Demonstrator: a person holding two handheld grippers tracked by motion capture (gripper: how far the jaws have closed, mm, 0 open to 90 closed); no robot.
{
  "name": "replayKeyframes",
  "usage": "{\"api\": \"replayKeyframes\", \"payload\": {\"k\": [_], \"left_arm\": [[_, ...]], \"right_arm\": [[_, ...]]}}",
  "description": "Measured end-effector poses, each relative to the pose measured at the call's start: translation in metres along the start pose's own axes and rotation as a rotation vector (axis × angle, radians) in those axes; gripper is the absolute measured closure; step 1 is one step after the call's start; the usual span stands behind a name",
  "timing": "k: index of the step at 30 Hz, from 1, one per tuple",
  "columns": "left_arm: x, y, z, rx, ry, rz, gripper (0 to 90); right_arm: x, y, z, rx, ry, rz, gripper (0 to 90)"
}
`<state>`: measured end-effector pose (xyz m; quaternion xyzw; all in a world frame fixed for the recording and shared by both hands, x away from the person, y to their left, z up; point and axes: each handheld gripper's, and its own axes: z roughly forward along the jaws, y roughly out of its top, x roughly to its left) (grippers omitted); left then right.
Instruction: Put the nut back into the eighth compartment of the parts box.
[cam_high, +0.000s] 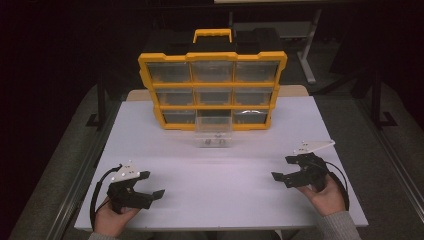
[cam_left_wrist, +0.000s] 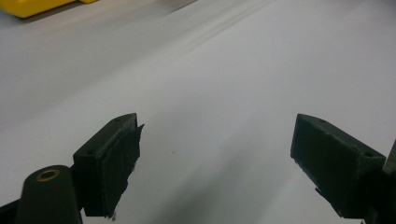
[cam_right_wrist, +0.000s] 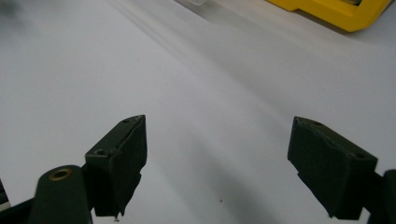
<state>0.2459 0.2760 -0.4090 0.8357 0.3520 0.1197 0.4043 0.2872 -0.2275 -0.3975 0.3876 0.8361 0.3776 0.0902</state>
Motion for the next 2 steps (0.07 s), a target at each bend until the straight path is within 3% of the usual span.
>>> {"api": "replayKeyframes", "payload": {"k": [2], "left_arm": [[-0.0001, 0.0001, -0.0004, -0.004, 0.001, -0.001, 15.3]], "right_arm": [[0.0012, -0.001, 0.0014, 0.009, 0.003, 0.001, 18.6]]}}
